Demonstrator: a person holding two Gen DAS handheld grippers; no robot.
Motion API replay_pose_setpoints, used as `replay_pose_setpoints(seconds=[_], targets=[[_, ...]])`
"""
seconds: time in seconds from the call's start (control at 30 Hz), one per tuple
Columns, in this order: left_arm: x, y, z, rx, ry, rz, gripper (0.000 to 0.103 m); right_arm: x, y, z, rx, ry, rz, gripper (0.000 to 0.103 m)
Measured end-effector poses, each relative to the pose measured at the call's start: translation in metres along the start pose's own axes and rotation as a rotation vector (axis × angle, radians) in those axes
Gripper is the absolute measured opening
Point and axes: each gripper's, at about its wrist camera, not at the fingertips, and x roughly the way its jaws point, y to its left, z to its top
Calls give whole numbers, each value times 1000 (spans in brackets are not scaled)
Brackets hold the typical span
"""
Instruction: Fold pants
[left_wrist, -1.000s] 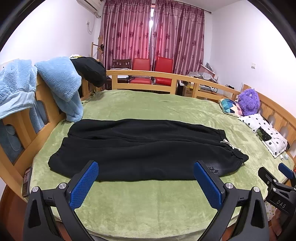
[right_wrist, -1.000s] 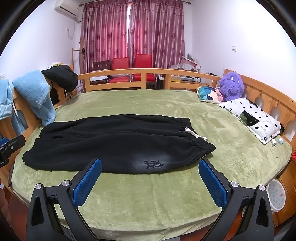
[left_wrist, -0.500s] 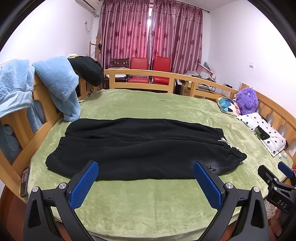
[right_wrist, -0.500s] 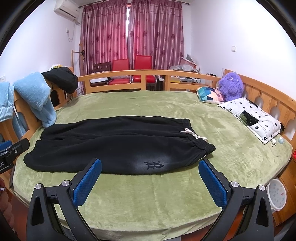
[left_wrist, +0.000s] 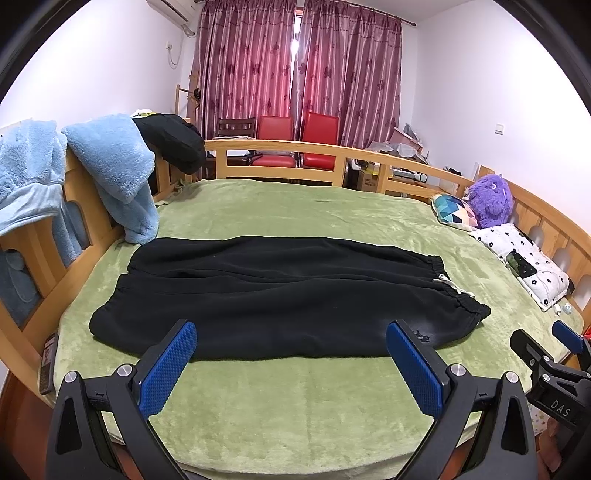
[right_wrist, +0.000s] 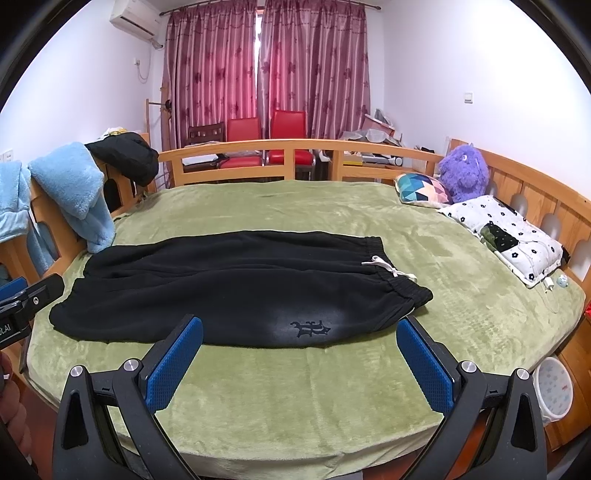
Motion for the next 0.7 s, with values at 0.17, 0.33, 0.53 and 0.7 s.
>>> replay_pose_setpoints(seconds=[0.17, 0.33, 0.53, 0.7], targets=[[0, 2, 1, -6, -2, -7, 103, 0, 0, 0, -1, -3, 2, 103], [0, 1, 0, -6, -1, -10, 103, 0, -1, 0, 0, -3, 1, 103], [-1, 2, 1, -7, -3, -17, 103, 0, 0, 0, -2, -5, -1, 103], [-2, 3, 2, -8, -6, -24, 103, 0, 0, 2, -1, -5, -2, 103]])
